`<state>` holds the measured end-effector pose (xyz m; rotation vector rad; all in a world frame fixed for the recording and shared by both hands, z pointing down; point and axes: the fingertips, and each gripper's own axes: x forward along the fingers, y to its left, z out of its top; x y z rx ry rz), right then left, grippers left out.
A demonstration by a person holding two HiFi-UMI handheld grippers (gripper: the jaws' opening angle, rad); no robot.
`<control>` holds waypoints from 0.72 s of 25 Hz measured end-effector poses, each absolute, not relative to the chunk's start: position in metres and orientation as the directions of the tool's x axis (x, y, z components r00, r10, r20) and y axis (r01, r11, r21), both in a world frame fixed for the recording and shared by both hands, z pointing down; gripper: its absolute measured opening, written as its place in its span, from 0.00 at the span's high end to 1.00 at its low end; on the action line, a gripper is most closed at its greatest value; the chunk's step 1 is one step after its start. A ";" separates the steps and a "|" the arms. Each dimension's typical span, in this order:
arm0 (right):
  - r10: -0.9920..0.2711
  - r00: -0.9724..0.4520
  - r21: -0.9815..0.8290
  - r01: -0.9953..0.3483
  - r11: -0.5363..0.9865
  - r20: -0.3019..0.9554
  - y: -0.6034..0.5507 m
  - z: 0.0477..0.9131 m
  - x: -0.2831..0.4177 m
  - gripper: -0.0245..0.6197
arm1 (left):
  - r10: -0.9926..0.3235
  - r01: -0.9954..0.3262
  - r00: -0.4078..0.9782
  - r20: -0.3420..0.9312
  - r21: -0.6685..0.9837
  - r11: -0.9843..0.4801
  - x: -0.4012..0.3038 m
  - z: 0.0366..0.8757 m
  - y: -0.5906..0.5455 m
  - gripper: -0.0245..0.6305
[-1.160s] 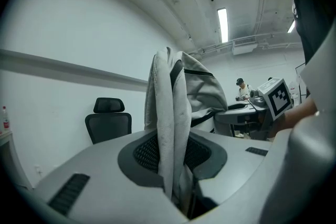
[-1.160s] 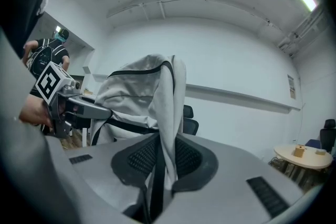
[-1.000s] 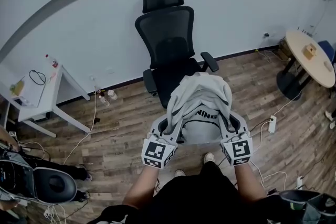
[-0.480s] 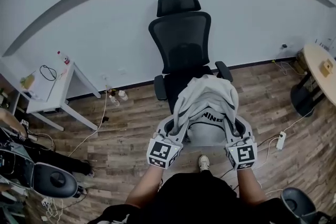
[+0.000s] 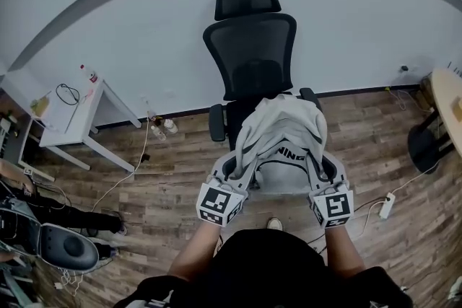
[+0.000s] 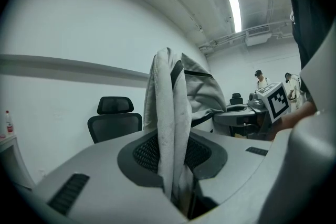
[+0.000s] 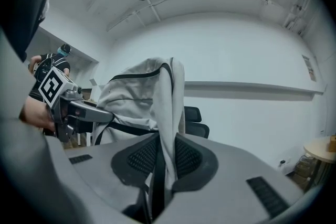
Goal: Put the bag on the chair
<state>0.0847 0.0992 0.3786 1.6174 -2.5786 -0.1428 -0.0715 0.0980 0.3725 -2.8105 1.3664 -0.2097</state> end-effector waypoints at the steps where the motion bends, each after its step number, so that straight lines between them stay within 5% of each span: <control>1: -0.897 -0.440 0.127 -0.889 0.440 0.025 0.097 0.380 0.085 0.83 | -0.790 -0.789 0.602 0.115 -0.068 -0.611 -0.071 0.374 0.097 0.81; 18: -0.818 -0.573 0.106 -0.812 0.574 0.048 0.006 0.386 0.110 0.83 | -0.847 -0.857 0.505 0.165 -0.019 -0.514 -0.039 0.383 0.028 0.81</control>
